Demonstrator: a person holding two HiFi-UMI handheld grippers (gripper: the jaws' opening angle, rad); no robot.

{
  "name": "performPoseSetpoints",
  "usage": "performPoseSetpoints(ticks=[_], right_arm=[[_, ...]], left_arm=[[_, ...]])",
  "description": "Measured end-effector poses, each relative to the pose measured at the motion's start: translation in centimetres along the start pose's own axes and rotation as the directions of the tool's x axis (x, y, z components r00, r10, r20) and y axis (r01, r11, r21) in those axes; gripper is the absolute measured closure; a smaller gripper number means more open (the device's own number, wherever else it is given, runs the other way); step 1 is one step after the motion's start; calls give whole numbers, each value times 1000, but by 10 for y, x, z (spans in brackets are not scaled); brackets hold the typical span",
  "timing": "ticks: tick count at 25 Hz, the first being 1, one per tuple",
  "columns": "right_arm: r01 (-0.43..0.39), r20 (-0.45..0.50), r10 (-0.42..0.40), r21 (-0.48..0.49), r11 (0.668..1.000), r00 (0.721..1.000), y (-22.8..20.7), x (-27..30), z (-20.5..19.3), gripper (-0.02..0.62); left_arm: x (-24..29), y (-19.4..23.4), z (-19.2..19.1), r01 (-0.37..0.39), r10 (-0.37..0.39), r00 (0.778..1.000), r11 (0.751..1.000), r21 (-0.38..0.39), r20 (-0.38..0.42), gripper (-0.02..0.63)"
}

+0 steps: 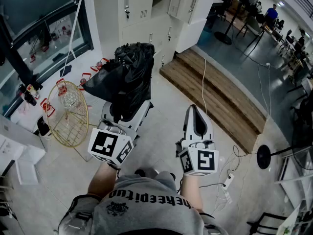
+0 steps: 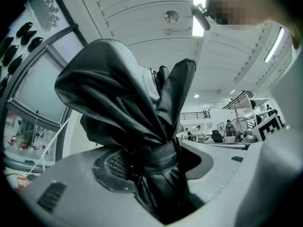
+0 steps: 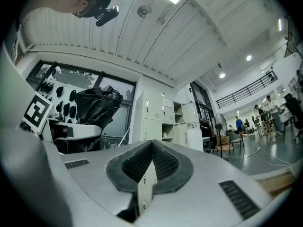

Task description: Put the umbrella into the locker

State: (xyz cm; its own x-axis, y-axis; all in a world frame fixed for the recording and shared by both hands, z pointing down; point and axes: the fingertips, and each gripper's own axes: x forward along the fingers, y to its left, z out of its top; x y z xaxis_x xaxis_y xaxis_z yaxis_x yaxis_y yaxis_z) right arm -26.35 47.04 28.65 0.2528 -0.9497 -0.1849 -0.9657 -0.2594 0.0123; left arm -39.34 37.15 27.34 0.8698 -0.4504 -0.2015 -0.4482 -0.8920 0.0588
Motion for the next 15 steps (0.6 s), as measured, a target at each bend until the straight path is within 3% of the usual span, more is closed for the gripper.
performPoseSetpoints(ticks=[15], right_arm=[[7,34,-8,44,999,999,1,-1,2,593]], left_arm=[[-7,4,1,-2,2,1000,1000,8,-12,344]])
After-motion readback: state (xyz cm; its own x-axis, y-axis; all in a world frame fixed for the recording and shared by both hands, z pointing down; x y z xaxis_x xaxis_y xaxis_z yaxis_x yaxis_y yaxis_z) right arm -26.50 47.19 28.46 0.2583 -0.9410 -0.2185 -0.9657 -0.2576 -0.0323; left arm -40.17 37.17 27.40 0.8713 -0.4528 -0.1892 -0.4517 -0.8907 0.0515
